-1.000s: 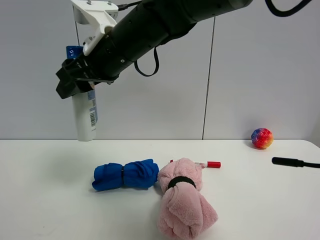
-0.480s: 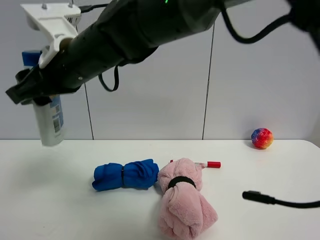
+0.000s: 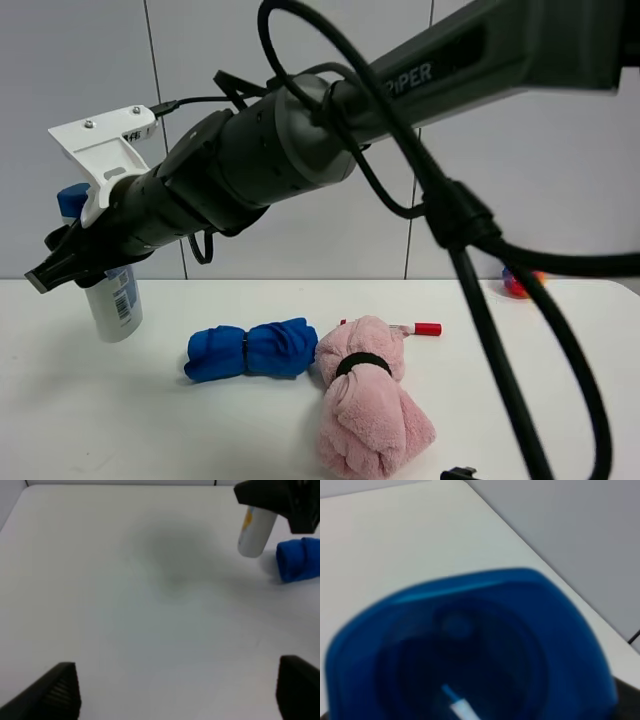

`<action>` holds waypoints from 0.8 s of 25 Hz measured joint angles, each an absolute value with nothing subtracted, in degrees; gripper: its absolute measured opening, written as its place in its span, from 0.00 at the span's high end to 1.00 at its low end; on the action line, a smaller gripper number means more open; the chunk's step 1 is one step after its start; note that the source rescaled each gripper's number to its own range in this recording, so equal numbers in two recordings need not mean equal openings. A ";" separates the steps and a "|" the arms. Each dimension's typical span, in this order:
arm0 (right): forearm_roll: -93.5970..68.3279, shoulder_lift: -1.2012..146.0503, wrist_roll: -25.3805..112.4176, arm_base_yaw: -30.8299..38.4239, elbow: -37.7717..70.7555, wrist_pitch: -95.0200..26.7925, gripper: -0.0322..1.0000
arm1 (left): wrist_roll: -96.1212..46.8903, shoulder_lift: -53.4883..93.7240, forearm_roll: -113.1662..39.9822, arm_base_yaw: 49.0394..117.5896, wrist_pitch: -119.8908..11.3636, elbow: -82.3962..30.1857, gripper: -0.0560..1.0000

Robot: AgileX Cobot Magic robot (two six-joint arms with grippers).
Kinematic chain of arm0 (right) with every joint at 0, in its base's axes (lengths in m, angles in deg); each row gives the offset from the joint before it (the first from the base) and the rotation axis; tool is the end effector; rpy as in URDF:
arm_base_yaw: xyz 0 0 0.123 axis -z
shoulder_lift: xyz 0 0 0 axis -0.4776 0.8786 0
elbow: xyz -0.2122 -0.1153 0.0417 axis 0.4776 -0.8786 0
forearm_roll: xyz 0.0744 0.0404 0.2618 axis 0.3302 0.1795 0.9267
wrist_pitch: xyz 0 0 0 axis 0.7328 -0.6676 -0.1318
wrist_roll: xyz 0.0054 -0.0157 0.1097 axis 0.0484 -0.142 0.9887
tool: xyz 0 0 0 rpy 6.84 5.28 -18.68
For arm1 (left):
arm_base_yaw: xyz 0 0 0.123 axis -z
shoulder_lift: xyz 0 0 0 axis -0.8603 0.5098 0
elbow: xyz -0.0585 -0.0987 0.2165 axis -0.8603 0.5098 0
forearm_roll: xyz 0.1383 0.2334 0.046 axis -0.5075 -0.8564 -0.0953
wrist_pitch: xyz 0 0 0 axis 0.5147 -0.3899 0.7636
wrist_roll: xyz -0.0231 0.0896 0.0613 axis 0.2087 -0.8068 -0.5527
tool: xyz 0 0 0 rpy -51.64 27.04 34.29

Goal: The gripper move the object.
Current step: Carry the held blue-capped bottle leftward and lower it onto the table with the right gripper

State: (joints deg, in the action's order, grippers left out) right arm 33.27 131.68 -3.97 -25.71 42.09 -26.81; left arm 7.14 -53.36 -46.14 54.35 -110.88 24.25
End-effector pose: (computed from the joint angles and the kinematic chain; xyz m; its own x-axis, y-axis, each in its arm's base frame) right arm 0.3228 0.4532 0.1499 0.0186 -0.4620 -0.8867 -0.8555 0.4516 -0.2533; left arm 0.0724 -0.0003 0.2839 -0.4348 -0.0319 -0.9000 -0.0305 0.9993 -0.0207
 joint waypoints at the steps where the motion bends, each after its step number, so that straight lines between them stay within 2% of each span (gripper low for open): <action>1: 33.27 132.61 -3.18 -25.91 43.41 -26.73 0.96 | 7.14 -53.36 -46.14 54.35 -110.88 24.25 0.00; 7: 33.27 136.98 -1.52 -27.38 48.43 -26.86 0.97 | 7.14 -53.36 -46.16 54.35 -110.88 24.25 0.00; 20: 33.32 140.73 -0.09 -27.59 48.53 -27.86 0.97 | 7.14 -53.36 -46.20 54.35 -110.88 24.25 0.00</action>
State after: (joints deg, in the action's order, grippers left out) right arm 33.32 140.73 -0.09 -27.59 48.53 -27.86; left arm 7.14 -53.36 -46.20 54.35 -110.88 24.25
